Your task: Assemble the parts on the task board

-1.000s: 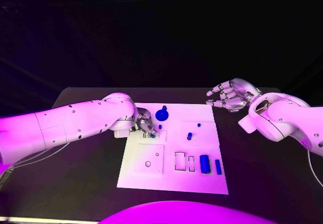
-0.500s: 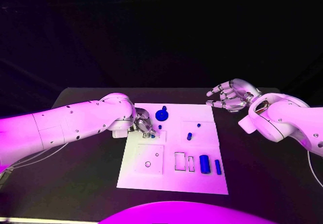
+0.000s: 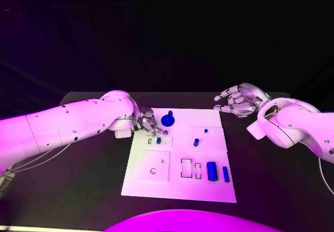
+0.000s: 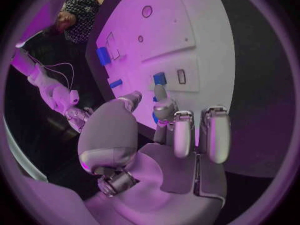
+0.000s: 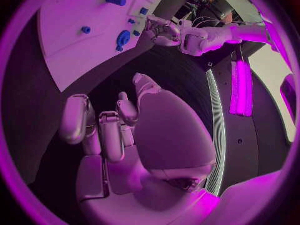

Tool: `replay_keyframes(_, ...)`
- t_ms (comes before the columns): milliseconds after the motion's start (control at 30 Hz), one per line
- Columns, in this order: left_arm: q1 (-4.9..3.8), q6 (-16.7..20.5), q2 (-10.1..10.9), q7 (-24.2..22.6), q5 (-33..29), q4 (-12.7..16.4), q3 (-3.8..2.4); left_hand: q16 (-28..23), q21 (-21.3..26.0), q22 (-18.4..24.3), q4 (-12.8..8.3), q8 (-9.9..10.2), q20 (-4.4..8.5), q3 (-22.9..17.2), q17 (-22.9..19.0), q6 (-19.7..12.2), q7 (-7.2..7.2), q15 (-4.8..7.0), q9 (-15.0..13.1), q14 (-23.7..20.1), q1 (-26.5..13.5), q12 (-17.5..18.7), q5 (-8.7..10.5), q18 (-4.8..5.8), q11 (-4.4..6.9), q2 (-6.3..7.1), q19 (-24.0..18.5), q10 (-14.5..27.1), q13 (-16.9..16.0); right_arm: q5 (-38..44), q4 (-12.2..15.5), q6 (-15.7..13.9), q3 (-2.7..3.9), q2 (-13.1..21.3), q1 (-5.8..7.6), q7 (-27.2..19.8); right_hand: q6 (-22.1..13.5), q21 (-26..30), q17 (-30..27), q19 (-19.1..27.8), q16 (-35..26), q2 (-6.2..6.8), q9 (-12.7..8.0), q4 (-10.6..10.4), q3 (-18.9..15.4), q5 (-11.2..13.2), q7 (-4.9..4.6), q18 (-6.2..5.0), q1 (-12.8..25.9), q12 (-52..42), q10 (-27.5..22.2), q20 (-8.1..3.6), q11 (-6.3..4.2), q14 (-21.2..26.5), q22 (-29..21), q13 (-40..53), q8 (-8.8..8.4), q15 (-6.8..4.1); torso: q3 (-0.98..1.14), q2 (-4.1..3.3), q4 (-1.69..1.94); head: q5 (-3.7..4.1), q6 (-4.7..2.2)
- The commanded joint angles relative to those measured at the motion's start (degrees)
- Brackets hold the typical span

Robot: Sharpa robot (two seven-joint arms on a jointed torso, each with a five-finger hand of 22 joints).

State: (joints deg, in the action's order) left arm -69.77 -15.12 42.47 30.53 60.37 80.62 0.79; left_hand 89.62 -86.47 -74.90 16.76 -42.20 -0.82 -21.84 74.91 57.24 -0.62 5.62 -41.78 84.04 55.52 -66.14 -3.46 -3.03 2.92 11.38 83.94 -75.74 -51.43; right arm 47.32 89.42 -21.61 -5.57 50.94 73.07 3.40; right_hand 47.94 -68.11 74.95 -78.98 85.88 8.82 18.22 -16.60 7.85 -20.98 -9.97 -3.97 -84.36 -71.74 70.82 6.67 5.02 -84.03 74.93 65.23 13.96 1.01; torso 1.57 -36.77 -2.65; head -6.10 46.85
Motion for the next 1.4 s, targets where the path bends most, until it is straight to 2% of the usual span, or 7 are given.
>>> replay_keyframes(33,-1.12,-0.4,0.3,-0.3,-2.0,-1.3,-0.78,-0.3,1.0,-3.3,-0.1,0.9,-0.12,1.2,13.8,-1.8,-0.6,-0.13,0.0,5.5,0.8,2.9,0.02,0.5,-0.42,-0.56,-1.1,2.8,4.2,0.4,0.0,0.5,0.0,0.0,-0.06,-0.7,-0.4,0.4,5.0,0.5,-0.2,0.1,-0.1,-0.1,0.4,0.3,0.0,-1.02,0.5,0.2,-0.5,0.0,0.0,-3.5,2.2,0.0,0.36,-0.3,0.07,-0.02,0.02,0.03,-0.21)
replay_keyframes(233,-4.17,1.3,0.4,-0.8,-4.7,-6.1,-1.59,-1.7,2.9,0.7,0.0,4.4,-1.59,3.3,11.2,-6.4,-2.97,-1.9,0.9,4.6,4.5,9.2,-0.44,-0.36,-2.5,-1.67,-3.8,9.7,13.3,0.4,0.0,0.5,0.0,0.0,-0.06,-0.6,-0.4,0.4,5.0,0.5,-0.2,0.1,-0.1,-0.1,0.4,0.3,0.0,-1.02,0.5,0.2,-0.5,0.0,0.0,-3.5,2.2,0.0,0.36,-0.3,0.06,-0.15,0.09,-0.06,-0.55)
replay_keyframes(267,-4.47,1.5,0.3,-0.8,-4.9,-6.7,-1.64,-1.8,3.2,1.1,0.0,7.2,-2.12,3.7,10.9,-9.3,-4.19,-2.67,2.2,4.4,5.2,8.8,-0.48,-0.42,-3.49,-2.03,-4.1,9.8,13.1,0.4,-0.1,0.4,0.0,0.0,-0.06,-0.6,-0.4,0.4,5.0,0.5,-0.2,0.1,-0.1,-0.1,0.4,0.3,0.0,-1.02,0.5,0.2,-0.5,0.0,0.0,-3.5,2.2,0.0,0.36,-0.3,0.05,-0.13,0.06,-0.09,-0.54)
replay_keyframes(333,-5.01,1.7,0.0,-1.1,-5.2,-8.1,-1.71,-2.0,3.5,1.7,0.0,9.4,-2.87,4.4,10.5,-9.9,-5.06,-3.44,3.6,4.3,6.2,9.0,-0.53,-0.57,-4.27,-2.45,-4.5,10.6,13.9,0.4,-0.1,0.4,0.0,0.0,-0.07,-0.6,-0.4,0.4,5.0,0.5,-0.2,0.1,-0.1,-0.1,0.4,0.3,0.0,-1.02,0.5,0.2,-0.5,0.0,0.0,-3.5,2.2,0.0,0.36,-0.3,0.05,-0.17,0.04,-0.18,-0.59)
replay_keyframes(467,-5.45,1.7,-0.7,-1.3,-4.5,-9.7,-1.76,-2.5,4.0,2.7,-0.1,11.8,-3.61,4.7,9.7,-10.7,-5.98,-4.18,5.1,3.9,8.1,10.0,-0.67,-0.81,-5.07,-3.21,-5.2,12.2,16.0,0.4,-0.1,0.3,0.0,0.0,-0.07,-0.6,-0.4,0.6,5.0,0.6,-0.2,0.1,-0.1,-0.1,0.4,0.4,0.01,-1.07,0.7,0.2,-0.6,0.01,-0.01,-3.4,2.1,-0.1,0.41,-0.3,-0.01,-0.28,0.06,-0.29,-0.67)
replay_keyframes(1000,-4.87,-1.7,-6.3,-1.4,-3.9,-18.0,0.28,-2.4,4.0,2.5,0.1,12.2,-3.87,5.1,9.9,-9.3,-5.86,-4.28,5.6,4.0,8.1,9.3,-0.55,-0.81,-5.08,-3.8,-5.1,12.0,15.6,0.4,-0.3,0.2,0.0,-0.3,-0.08,-0.7,-0.4,0.6,4.9,0.6,-0.2,0.1,-0.1,0.0,0.5,0.3,0.02,-1.06,0.7,0.3,-0.6,0.01,-0.01,-3.4,2.1,-0.1,0.43,-0.3,-0.01,-0.34,0.0,-0.54,-0.36)
replay_keyframes(1400,-3.95,-3.4,-8.9,-1.2,-4.8,-21.5,0.97,-2.3,4.0,2.4,0.1,12.3,-3.87,6.1,10.0,-8.4,-5.68,-4.18,5.9,4.0,6.7,8.9,-0.33,-0.8,-4.94,-4.22,-5.0,12.0,15.6,0.4,-0.4,0.3,0.0,-0.6,-0.1,-0.7,-0.4,0.6,4.9,0.6,-0.2,0.1,-0.1,0.0,0.5,0.3,0.02,-1.06,0.7,0.3,-0.6,0.01,-0.01,-3.4,2.1,-0.1,0.43,-0.3,0.01,-0.26,0.06,-0.51,-0.01)
